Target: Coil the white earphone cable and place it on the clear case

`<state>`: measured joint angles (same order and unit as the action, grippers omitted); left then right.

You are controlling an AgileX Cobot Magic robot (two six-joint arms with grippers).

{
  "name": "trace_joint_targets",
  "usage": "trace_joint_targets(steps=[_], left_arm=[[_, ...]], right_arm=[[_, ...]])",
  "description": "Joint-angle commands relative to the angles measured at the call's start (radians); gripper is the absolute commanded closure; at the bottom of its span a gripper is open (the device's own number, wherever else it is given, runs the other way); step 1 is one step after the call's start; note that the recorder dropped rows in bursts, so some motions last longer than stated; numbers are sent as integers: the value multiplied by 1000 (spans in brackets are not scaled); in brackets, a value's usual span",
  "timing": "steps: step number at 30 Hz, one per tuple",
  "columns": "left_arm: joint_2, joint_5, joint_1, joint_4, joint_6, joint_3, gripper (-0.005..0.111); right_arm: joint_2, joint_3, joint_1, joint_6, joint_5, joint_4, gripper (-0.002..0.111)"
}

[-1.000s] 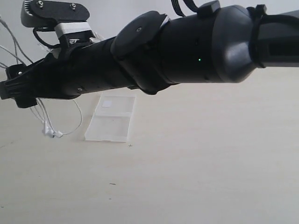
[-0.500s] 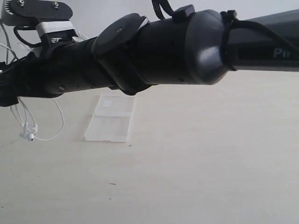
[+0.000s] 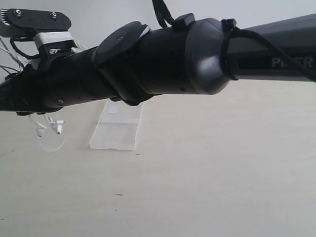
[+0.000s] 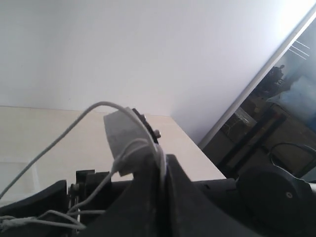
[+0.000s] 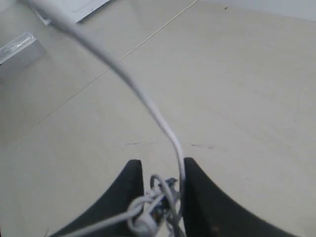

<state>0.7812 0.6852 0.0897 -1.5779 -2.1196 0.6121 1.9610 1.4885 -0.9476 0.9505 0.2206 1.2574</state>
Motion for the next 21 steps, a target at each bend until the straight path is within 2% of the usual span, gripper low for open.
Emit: trace_joint_targets(steps=[1, 9, 15, 18, 21], left_arm=[[-6, -18, 1, 15, -4, 5, 107], [-6, -58, 1, -29, -4, 15, 107], [-6, -126, 1, -137, -4, 74, 107], [-6, -156, 3, -166, -4, 72, 107], [-6, -166, 44, -166, -4, 72, 107]], right_arm=[[0, 5, 0, 6, 54, -2, 95], [0, 5, 0, 4, 113, -25, 108], [-5, 5, 0, -255, 140, -326, 108], [-9, 5, 0, -264, 145, -332, 108], [-13, 5, 0, -265, 151, -334, 108]])
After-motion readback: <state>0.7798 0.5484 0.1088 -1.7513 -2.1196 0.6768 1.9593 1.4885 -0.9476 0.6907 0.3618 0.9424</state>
